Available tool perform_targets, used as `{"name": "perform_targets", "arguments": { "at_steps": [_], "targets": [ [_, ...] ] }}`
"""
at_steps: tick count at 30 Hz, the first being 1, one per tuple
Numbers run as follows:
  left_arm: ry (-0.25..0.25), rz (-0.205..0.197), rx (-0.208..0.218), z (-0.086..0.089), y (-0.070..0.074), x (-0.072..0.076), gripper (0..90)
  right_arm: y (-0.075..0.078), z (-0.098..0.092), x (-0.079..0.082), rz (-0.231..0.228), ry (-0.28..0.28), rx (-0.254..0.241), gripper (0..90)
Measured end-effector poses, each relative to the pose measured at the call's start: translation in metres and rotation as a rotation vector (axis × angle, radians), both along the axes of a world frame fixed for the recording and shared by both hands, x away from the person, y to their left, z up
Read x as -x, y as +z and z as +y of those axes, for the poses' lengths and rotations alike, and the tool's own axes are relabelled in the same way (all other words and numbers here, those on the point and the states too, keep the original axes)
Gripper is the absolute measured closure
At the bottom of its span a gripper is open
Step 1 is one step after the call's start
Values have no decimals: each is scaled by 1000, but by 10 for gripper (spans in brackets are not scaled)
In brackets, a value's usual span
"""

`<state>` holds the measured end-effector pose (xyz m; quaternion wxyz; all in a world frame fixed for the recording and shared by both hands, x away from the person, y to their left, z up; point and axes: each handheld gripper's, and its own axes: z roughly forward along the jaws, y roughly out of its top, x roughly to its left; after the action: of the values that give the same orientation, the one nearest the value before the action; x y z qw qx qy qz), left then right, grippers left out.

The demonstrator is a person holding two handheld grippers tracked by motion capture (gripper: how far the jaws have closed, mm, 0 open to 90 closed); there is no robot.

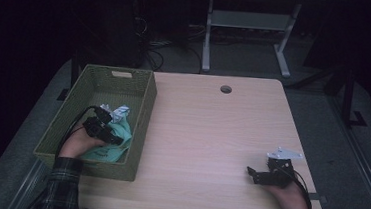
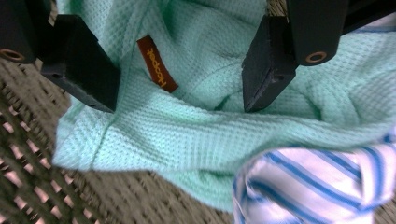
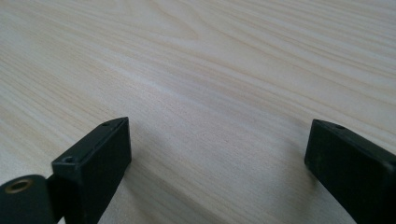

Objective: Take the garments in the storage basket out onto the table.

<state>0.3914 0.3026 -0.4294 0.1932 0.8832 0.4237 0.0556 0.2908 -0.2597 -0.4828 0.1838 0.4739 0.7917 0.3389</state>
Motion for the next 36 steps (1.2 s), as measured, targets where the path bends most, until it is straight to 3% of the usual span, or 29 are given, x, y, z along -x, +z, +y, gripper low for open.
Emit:
{"name": "perform_targets", "arguments": {
  "at_steps": [8,11,13,23,27,31,32,35,36],
  "targets": [
    [-14,7,-47,-3,-4,0,262,0,0,0,0,0,0,65],
    [-16,-1,-76,-5,-4,0,299,0,0,0,0,0,0,65],
    [-4,2,-73,-5,-3,0,331,0,0,0,0,-1,0,66],
    [46,39,-78,-2,4,-1,713,0,0,1,-2,-4,-1,67],
    [61,49,-64,0,7,-1,777,0,0,1,-2,-4,-1,67],
    [70,38,-23,4,11,0,795,0,0,1,-2,-5,-1,67],
    [78,19,14,7,15,1,797,0,0,1,-1,-5,-1,67],
    [79,1,46,9,18,1,800,0,0,1,-2,-4,-1,67],
    [86,-21,72,10,21,2,800,0,0,1,-2,-4,-1,67]
  ]
}}
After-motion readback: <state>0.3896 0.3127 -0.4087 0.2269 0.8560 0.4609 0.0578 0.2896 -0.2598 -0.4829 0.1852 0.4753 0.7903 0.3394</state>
